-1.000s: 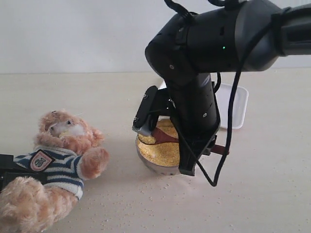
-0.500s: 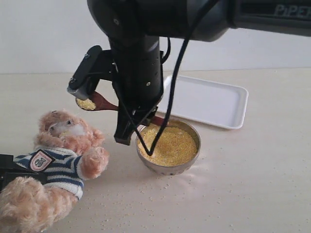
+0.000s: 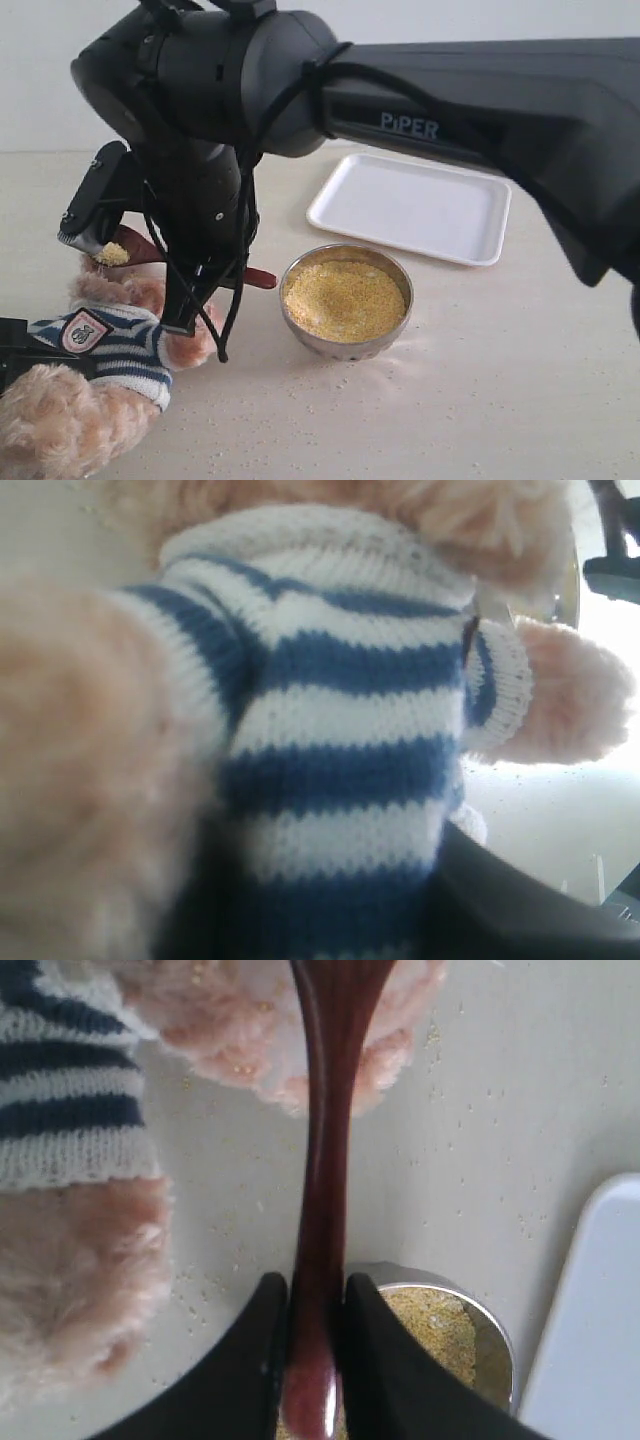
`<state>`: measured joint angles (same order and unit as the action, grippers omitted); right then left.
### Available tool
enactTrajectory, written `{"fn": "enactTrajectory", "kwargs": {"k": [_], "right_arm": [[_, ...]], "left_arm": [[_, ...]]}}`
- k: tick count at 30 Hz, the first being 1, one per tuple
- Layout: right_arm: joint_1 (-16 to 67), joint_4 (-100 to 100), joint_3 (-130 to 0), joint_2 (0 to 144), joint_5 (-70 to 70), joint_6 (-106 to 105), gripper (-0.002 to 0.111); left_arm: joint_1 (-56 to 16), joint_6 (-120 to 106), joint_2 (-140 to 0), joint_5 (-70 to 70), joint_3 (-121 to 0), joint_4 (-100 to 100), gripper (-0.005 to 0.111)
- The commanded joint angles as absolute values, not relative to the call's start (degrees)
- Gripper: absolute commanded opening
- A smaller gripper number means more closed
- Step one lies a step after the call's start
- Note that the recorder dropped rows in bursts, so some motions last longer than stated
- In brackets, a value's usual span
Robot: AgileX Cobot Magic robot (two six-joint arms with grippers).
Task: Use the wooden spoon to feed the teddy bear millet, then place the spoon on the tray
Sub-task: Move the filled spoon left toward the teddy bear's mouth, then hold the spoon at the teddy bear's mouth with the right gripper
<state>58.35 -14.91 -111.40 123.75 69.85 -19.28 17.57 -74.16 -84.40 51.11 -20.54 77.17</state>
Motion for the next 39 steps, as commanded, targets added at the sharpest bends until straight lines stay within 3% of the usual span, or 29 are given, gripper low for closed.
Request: {"fn": "enactTrajectory", "kwargs": {"k": [1,26,39], "right_arm": [[60.1,-19.6,-112.1,124.0,70.0,-19.3,0.0],[64.5,-33.4,-111.9,124.7,70.0,-13.6,0.0],[64.5,-37.8,-103.0,124.2,70.0,-11.9,0.0]], "left_arm": [[17.7,-74.7,-83.7,52.0,-20.3,77.7,0.005],[17.7,-74.7,-83.7,52.0,-20.3,77.7,0.005],[17.7,-74.7,-83.7,52.0,-20.3,77.7,0.005]]}}
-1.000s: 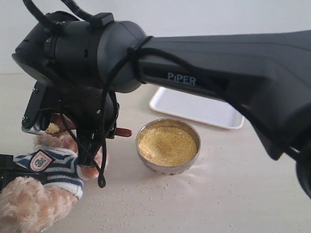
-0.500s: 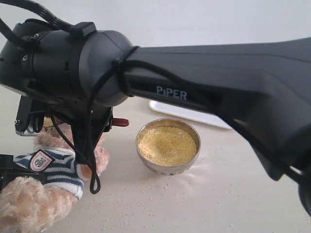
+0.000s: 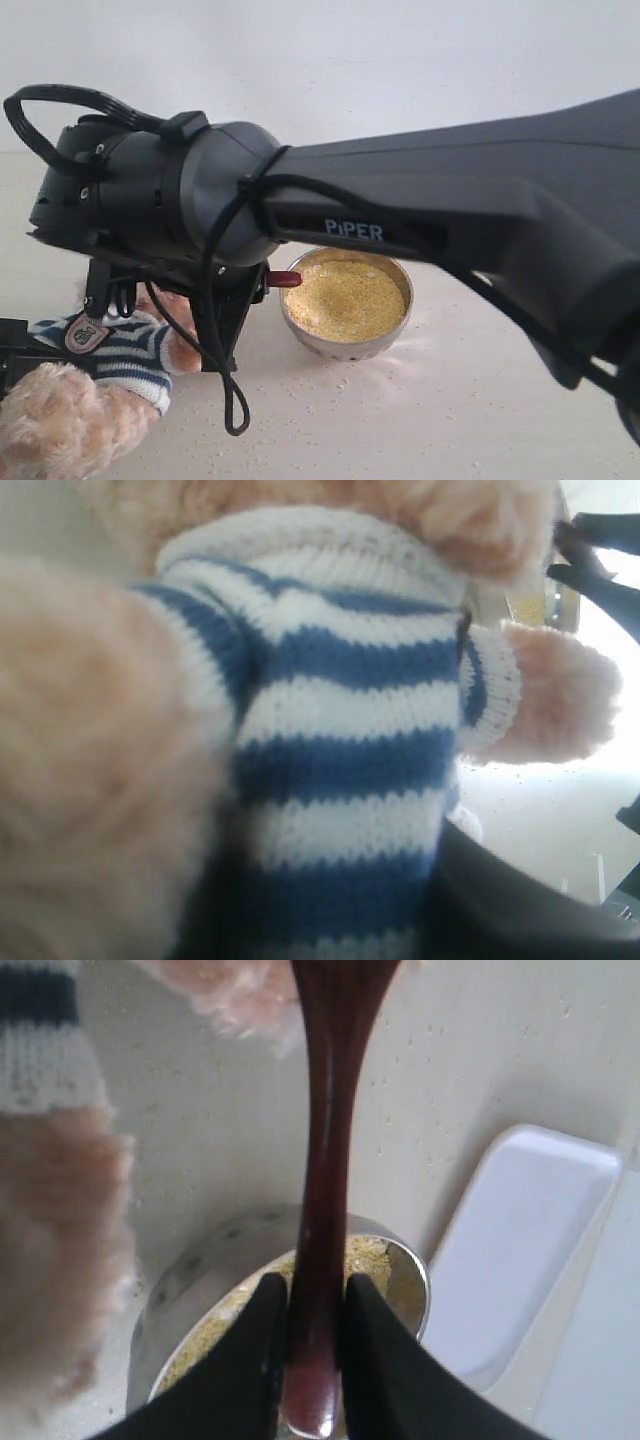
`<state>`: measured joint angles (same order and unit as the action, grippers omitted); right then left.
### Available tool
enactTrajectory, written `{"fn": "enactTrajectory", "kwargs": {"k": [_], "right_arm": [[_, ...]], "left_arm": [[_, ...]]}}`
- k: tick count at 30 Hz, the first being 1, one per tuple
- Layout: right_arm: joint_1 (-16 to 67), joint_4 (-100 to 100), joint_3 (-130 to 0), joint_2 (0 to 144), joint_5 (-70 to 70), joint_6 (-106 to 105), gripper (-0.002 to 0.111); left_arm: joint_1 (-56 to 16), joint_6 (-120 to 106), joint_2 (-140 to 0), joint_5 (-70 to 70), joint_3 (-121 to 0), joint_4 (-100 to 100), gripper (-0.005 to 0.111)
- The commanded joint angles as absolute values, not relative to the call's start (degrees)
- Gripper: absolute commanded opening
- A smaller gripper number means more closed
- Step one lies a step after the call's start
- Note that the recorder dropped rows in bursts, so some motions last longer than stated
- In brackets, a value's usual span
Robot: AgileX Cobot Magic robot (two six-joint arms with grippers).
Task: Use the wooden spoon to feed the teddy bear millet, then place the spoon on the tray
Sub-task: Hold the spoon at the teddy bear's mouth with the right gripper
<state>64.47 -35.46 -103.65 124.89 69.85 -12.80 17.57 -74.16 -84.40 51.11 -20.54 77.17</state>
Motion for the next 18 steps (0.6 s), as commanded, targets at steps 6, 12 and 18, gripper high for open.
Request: {"fn": "enactTrajectory", "kwargs": {"k": [6,12,18], "right_arm": [[64.5,-40.6,-103.0,123.0,70.0,-12.0,0.0],[65.1,-41.3,-103.0,122.9,70.0,-12.3,0.0],[66.6,-49.0,-103.0,122.9,70.0,-11.5,0.0]], "left_arm": [[17.7,-74.7,-83.7,52.0,-20.3,77.7,0.005],[17.7,-74.7,-83.7,52.0,-20.3,77.7,0.005],[17.7,-74.7,-83.7,52.0,-20.3,77.7,0.005]]}}
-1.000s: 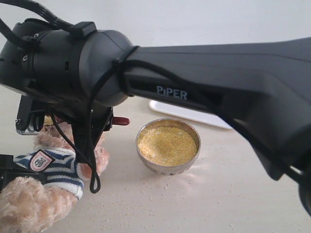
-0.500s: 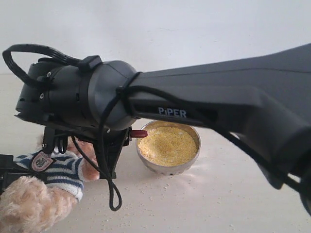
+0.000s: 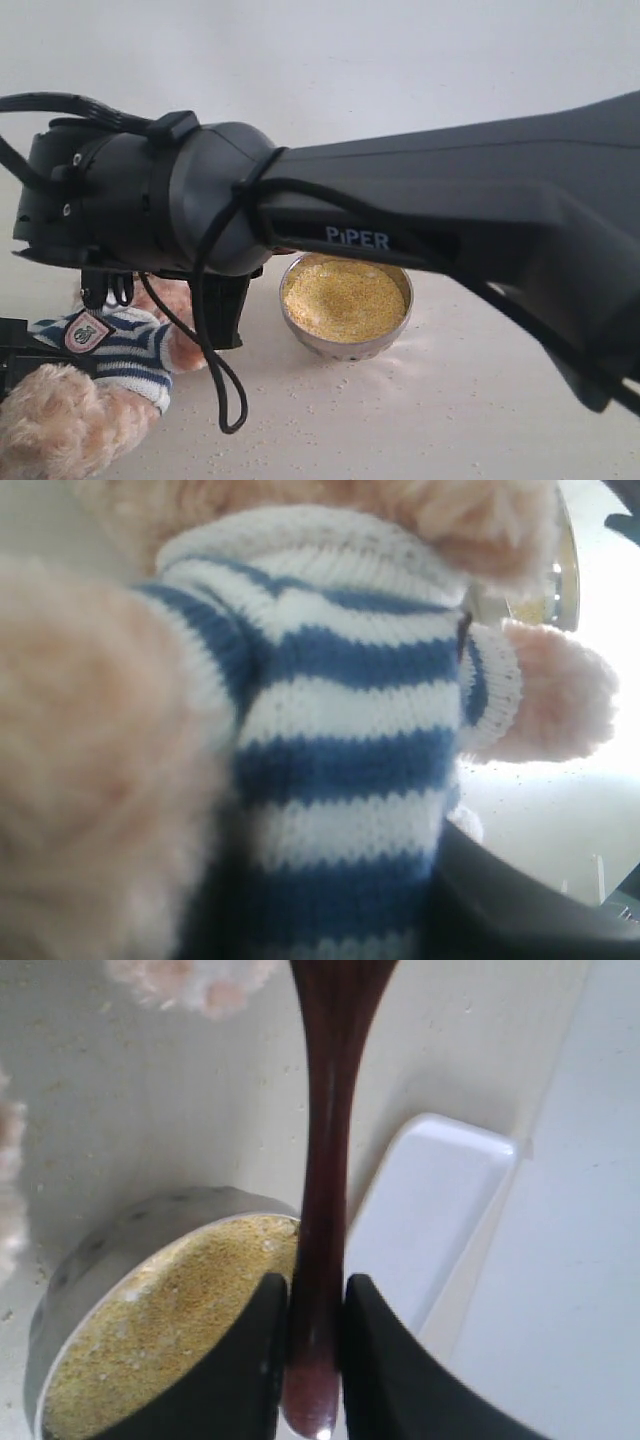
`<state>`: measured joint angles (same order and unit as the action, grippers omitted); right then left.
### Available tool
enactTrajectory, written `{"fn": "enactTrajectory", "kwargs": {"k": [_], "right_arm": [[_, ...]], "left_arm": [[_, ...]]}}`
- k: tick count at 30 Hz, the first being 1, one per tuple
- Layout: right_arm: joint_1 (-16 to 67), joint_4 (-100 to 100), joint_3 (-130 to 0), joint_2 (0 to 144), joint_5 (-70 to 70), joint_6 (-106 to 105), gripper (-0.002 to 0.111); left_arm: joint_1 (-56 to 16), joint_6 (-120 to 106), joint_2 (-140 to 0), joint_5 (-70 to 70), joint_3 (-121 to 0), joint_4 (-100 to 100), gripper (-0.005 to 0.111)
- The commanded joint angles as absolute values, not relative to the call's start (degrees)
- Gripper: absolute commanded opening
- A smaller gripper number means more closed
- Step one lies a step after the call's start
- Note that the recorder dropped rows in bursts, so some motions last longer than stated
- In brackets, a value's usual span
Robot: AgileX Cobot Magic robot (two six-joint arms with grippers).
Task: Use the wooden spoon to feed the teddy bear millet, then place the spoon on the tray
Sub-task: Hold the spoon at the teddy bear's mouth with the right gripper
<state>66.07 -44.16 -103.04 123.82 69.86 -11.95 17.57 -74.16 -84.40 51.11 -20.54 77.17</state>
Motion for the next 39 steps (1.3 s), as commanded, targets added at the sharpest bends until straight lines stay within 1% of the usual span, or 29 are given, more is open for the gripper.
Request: {"fn": "enactTrajectory", "kwargs": {"k": [1,17,39], "right_arm": [[66.7,-49.3,-103.0,122.9,70.0,-11.3,0.0],[69.1,-53.6,-102.6,122.6,70.0,-10.0,0.0],[69.2,-54.7,-102.6,121.7,70.0,-8.2,0.0]], "left_arm": [[17.7,-74.7,-83.7,52.0,-20.3,77.7,0.005],[17.7,-74.7,-83.7,52.0,-20.3,77.7,0.005],[17.7,-74.7,-83.7,52.0,-20.3,77.7,0.005]]}}
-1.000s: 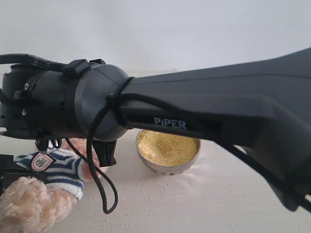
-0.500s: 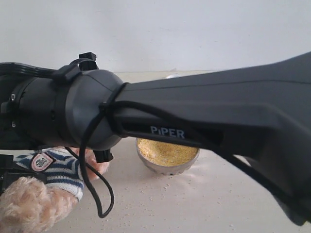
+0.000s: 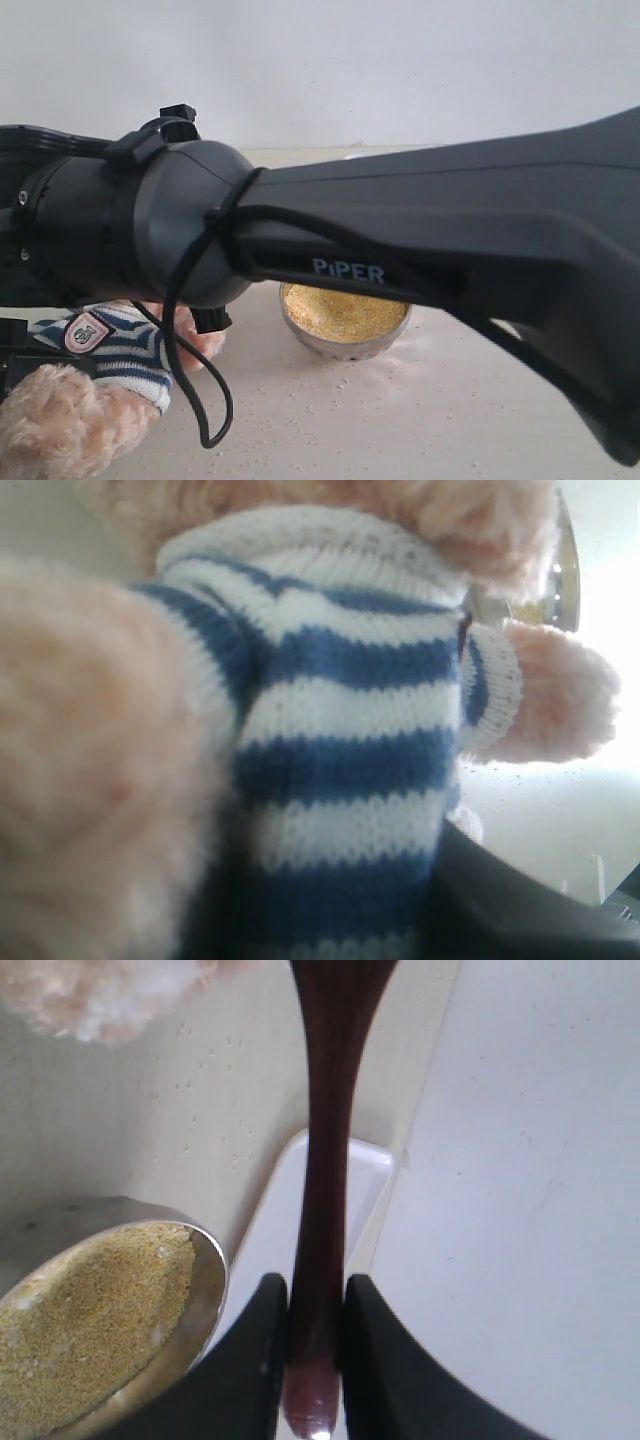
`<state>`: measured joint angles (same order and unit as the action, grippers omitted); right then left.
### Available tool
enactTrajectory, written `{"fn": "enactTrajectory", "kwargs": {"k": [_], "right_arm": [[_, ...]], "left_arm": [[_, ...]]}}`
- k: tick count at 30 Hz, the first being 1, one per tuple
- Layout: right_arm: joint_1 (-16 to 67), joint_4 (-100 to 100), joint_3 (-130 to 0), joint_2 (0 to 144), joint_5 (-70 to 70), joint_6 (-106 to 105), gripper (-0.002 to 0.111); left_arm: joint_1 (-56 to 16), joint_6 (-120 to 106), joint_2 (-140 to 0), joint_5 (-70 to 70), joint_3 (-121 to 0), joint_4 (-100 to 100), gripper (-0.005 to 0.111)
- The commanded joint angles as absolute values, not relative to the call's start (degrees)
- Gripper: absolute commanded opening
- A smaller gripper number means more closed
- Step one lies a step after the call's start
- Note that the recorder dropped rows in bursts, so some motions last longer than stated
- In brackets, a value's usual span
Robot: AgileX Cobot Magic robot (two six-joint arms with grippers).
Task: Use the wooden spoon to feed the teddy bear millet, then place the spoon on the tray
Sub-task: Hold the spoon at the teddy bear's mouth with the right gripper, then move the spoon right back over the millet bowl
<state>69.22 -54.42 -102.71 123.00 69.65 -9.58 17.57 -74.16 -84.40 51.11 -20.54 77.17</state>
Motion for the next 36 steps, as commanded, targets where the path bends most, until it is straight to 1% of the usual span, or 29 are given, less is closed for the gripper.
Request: {"fn": "enactTrajectory", "kwargs": {"k": [1,12,16,20,26,29,36], "right_arm": [[69.1,-54.7,-102.6,121.7,70.0,-7.3,0.0],[68.0,-51.6,-102.6,121.1,70.0,-4.3,0.0],[67.6,-45.2,-102.6,119.3,70.0,-3.1,0.0],[65.0,-36.2,-102.6,117.7,70.0,-4.0,0.0],[61.6,-33.5,-102.2,114.0,70.0,-4.1,0.0],[59.8,-33.7,-98.6,111.0,70.0,-4.5,0.0],[54.1,-33.4,-82.2,104.5,70.0,-4.6,0.0]], "left_arm": [[17.7,-74.7,-83.7,52.0,-20.3,77.7,0.005],[17.7,-74.7,-83.7,52.0,-20.3,77.7,0.005],[17.7,-74.7,-83.7,52.0,-20.3,77.7,0.005],[17.7,-74.7,-83.7,52.0,-20.3,77.7,0.005],[17.7,-74.7,-83.7,52.0,-20.3,77.7,0.005],[17.7,-74.7,-83.7,52.0,-20.3,77.7,0.005],[17.7,-74.7,-83.7,52.0,-20.3,77.7,0.005]]}}
